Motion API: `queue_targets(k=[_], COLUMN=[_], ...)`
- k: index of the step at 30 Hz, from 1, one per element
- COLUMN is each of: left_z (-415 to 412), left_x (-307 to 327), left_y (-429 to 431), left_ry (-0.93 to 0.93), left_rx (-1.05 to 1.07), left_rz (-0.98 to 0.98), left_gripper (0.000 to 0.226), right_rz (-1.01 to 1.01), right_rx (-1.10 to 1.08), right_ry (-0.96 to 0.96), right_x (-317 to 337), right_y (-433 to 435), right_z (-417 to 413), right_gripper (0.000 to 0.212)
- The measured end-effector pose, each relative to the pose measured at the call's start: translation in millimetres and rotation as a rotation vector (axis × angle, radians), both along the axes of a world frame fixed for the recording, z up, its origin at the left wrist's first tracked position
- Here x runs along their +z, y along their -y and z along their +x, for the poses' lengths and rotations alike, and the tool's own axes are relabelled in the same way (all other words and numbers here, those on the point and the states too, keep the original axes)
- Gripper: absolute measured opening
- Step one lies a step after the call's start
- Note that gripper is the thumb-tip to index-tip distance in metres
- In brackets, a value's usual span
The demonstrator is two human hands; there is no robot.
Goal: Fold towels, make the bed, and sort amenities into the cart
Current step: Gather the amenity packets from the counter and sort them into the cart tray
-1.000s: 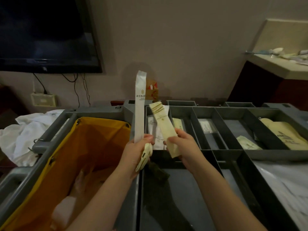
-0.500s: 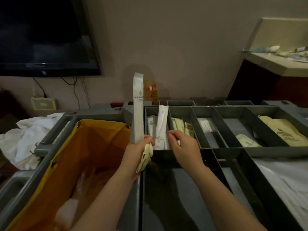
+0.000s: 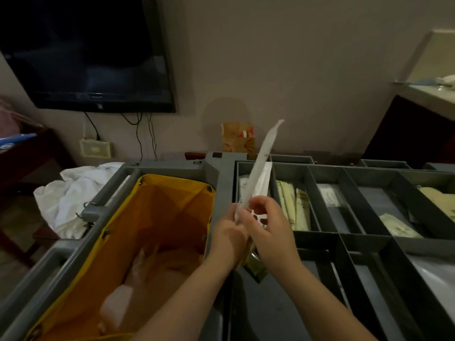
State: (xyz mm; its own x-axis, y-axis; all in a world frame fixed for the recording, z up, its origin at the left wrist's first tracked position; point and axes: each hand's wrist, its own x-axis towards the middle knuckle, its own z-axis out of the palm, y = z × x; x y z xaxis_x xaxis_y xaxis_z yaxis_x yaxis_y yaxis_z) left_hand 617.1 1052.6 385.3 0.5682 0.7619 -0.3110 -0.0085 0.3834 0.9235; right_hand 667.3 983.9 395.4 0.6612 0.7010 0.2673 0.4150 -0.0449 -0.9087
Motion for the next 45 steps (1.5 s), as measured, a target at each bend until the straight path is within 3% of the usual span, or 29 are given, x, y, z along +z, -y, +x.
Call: queue_targets(k=[2, 4, 6, 10, 16, 24, 28, 33, 38, 45], left_z=[-1, 1, 0, 2, -1, -16, -17, -15, -11, -15], left_x=[-14, -16, -17, -15, -7, 0, 0, 3, 4, 5], left_y=[4, 7, 6, 5, -13, -34, -34, -34, -26, -26], left_ry=[-0.105, -0.128, -0.176, -0.275, -0.163, 0.071, 0.107, 0.168, 0.113, 0.146], left_rx=[-0.080, -0.143, -0.127, -0.206, -0.153, 0.009, 0.023, 0.035, -0.031, -0.011], left_rz=[0.299, 0.481, 0.660, 0.771, 0.391, -0.089, -0.119, -0.216, -0.175, -0.185], left_gripper=[0.026, 0.008, 0.010, 0.027, 0.014, 0.009, 0.008, 0.011, 0.013, 0.013], right_rz=[0.019, 0.038, 0.061, 0.115, 0.185, -0.276, -0.506, -0.428, -0.422, -0.695], right_rx=[-0.056, -0.094, -0.119, -0.200, -0.311, -0.136, -0.086, -0.050, -0.011, -0.051], right_ry=[-0.081, -0.162, -0.229, -0.318, -0.539, -0.372, -0.151, -0.035, 0.056, 0.302], right_x=[-1, -2, -5, 0, 18, 22, 12, -9, -11, -18], right_y=[0, 0, 0, 0, 5, -31, -41, -17, -5, -69], right_z=[2, 5, 10, 20, 63, 92, 87, 61, 49, 92], right_gripper=[0.016, 0.014, 0.014, 0.012, 0.011, 0.036, 0.052, 0.039, 0.030, 0.059])
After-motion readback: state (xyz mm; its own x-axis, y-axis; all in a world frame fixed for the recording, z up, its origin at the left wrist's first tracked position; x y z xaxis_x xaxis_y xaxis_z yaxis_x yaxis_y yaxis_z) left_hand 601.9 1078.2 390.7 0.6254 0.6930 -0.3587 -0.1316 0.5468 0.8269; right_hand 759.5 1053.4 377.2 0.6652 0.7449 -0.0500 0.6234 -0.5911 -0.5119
